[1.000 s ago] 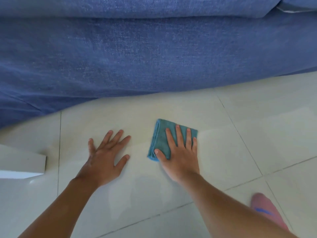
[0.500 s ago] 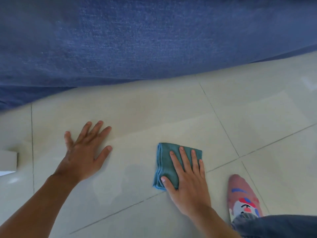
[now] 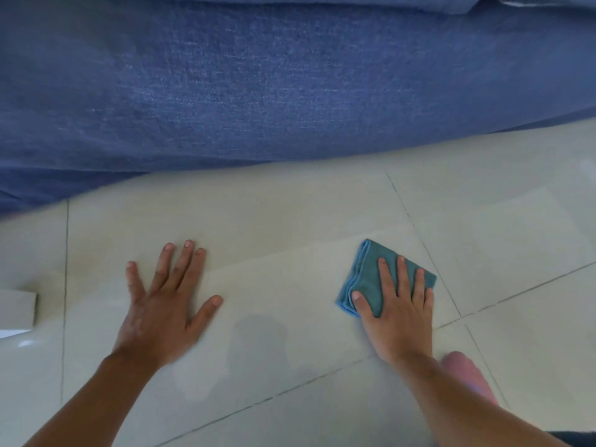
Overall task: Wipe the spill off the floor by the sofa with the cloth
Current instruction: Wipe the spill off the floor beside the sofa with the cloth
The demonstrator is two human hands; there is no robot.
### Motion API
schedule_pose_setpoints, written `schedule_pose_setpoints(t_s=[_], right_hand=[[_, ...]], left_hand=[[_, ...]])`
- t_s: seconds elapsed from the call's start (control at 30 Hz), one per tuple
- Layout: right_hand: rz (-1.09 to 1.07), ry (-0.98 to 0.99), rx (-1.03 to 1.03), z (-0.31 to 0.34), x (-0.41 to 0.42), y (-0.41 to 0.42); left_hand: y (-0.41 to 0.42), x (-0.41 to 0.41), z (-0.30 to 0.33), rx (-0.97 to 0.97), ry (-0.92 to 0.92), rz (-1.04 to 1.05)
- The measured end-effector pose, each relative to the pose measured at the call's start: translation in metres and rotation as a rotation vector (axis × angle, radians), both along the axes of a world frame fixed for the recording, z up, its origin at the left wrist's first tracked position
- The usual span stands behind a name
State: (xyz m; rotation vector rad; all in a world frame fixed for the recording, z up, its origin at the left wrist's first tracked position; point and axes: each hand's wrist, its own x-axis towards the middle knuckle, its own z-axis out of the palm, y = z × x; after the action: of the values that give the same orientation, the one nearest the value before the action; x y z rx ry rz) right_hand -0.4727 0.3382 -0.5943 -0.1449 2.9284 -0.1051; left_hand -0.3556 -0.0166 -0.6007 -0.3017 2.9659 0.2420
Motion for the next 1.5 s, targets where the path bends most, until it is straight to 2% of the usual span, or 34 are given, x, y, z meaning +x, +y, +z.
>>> schedule_pose_setpoints(t_s=[0.27, 0.47, 0.63, 0.73, 1.03, 1.23, 1.5], right_hand=[[0.086, -0.024, 0.012, -0.006, -0.13, -0.056], [0.197, -0.016, -0.011, -0.007, -0.16, -0.127], [0.435, -0.034, -0.036, -0.005, -0.136, -0.204], [0.548, -0.046, -0.053, -0.005, -0.112, -0.241], [0.85, -0.088, -0.063, -0.004, -0.022, -0.33], [0.965, -0.086, -0.118, -0.005, 0.03, -0.365], [1.026, -0.065, -0.138, -0.009, 0.07, -0.373]], left_hand=[[-0.003, -0.002, -0.005, -0.004, -0.006, -0.01], [-0.005, -0.003, -0.007, 0.006, -0.003, -0.026], [-0.003, -0.005, 0.002, 0.029, 0.004, -0.022], [-0.011, 0.006, 0.012, 0.041, 0.021, 0.047], [-0.045, 0.118, 0.021, 0.039, -0.034, 0.314], [-0.046, 0.161, 0.019, 0.035, -0.038, 0.343], [-0.05, 0.171, 0.011, 0.043, -0.004, 0.34]])
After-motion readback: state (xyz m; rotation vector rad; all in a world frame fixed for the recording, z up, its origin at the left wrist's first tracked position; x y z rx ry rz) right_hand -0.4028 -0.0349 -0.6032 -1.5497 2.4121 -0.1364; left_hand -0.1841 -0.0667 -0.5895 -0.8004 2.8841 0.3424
